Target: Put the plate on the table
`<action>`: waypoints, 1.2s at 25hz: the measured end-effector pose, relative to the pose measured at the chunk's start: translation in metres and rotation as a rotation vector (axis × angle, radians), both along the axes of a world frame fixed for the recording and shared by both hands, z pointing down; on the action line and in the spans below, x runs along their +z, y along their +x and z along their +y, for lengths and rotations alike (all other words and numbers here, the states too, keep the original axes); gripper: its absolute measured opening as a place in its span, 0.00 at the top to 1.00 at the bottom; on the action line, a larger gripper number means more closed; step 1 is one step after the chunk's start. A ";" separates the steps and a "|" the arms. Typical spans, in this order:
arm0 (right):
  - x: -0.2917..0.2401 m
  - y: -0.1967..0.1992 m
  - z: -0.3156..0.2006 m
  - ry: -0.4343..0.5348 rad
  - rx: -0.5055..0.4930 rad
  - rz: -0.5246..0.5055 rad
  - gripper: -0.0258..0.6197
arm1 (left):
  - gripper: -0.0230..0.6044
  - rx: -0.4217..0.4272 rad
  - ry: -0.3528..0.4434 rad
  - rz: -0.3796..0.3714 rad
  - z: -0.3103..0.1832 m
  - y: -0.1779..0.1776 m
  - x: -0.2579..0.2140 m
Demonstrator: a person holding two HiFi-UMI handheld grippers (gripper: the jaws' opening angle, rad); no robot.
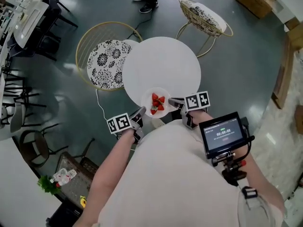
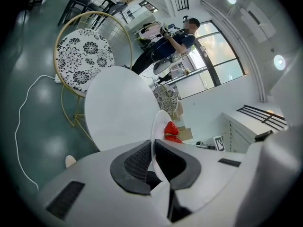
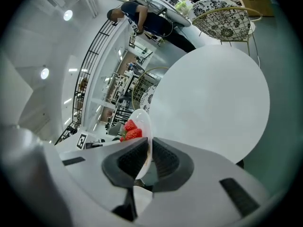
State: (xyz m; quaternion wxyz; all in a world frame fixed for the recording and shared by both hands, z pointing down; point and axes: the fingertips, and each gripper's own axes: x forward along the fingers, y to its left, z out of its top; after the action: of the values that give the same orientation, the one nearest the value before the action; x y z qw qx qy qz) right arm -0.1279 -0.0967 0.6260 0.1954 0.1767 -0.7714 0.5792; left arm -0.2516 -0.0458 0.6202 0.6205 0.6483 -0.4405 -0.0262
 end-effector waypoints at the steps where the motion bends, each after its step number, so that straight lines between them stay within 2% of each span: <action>1: 0.003 -0.001 -0.008 -0.005 -0.012 -0.001 0.92 | 0.93 -0.009 -0.006 0.000 -0.007 0.000 0.003; 5: 0.023 -0.001 -0.038 -0.037 -0.059 0.002 0.92 | 0.93 -0.036 -0.038 -0.011 -0.033 0.002 0.022; 12: 0.040 0.015 -0.054 -0.078 -0.103 0.029 0.92 | 0.93 -0.045 -0.072 -0.005 -0.048 0.019 0.040; 21: 0.067 0.048 -0.083 -0.134 -0.100 0.069 0.92 | 0.93 0.017 -0.133 -0.014 -0.087 0.049 0.072; 30: 0.092 0.084 -0.136 -0.149 -0.030 0.089 0.92 | 0.93 0.111 -0.165 -0.058 -0.150 0.081 0.094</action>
State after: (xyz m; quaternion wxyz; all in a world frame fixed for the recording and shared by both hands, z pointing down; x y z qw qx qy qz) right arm -0.0443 -0.2322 0.7177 0.2508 0.1756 -0.7193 0.6236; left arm -0.1706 -0.1958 0.7143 0.6592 0.6189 -0.4223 0.0637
